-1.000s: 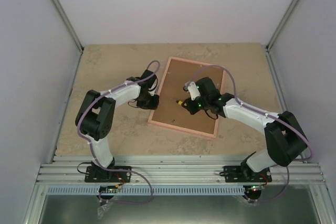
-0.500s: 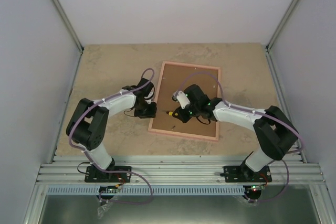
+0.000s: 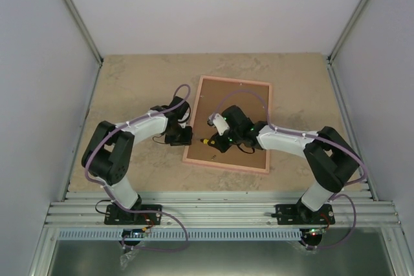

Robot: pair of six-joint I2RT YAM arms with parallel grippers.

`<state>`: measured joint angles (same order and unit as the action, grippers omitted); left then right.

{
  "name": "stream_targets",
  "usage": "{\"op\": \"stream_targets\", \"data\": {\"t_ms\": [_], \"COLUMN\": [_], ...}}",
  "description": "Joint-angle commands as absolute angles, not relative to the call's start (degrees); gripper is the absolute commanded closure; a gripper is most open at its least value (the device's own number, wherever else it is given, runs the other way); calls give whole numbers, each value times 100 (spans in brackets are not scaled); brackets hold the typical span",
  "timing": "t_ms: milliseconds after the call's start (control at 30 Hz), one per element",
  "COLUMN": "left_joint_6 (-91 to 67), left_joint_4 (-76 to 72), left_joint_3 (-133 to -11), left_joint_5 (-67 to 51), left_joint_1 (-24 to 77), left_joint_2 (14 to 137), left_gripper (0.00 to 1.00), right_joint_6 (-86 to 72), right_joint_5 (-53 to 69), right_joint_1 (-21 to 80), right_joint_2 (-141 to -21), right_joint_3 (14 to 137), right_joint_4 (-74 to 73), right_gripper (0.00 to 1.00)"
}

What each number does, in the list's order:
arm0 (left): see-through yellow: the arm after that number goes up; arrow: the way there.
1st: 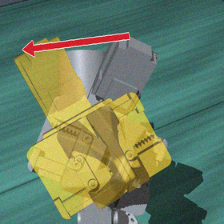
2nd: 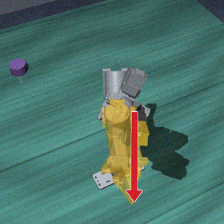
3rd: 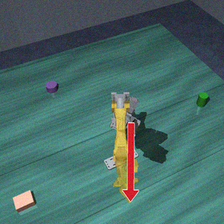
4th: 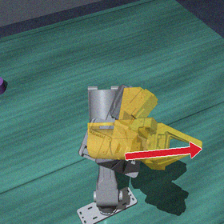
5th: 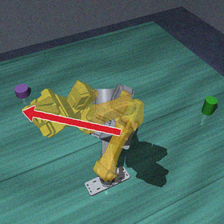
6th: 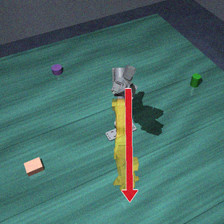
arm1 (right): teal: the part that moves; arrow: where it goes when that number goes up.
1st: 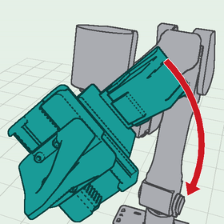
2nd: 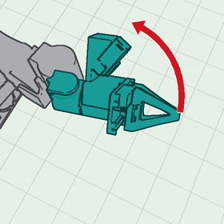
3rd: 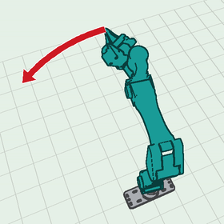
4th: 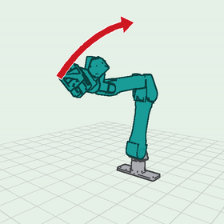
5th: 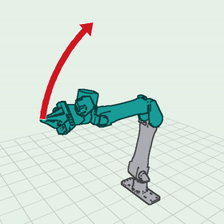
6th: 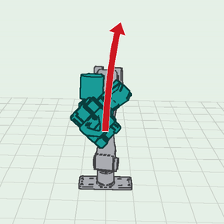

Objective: Take the photo out of the frame

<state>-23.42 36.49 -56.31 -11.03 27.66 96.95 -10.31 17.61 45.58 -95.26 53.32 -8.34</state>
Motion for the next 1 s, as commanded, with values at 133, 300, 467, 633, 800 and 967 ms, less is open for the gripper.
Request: {"op": "stream_targets", "data": {"t_ms": [133, 300, 467, 633, 800, 967], "left_joint_6": [-2200, -2197, -2202, -2202, -2220, -2228], "left_joint_4": [3635, 3621, 3618, 3610, 3618, 3610], "left_joint_3": [-5812, -5810, -5805, -5798, -5778, -5770], "left_joint_5": [-1187, -1239, -1238, -1249, -1225, -1211], "left_joint_1": [2799, 2800, 2804, 2804, 2803, 2804], "left_joint_2": [9912, 9993, 10032, 10046, 10048, 10040], "left_gripper": [71, 79, 86, 90, 93, 94], "right_joint_6": [-1134, -1137, -1149, -1168, -1231, -1395], "right_joint_5": [1707, 1613, 1530, 1439, 1251, 881], "right_joint_1": [4589, 4591, 4592, 4587, 4581, 4581], "right_joint_2": [-9697, -9742, -9813, -9850, -9871, -9804], "right_joint_3": [5527, 5557, 5615, 5681, 5734, 5703], "right_joint_4": [-632, -613, -594, -545, -541, -585], "right_gripper": [100, 100, 100, 100, 100, 100]}}
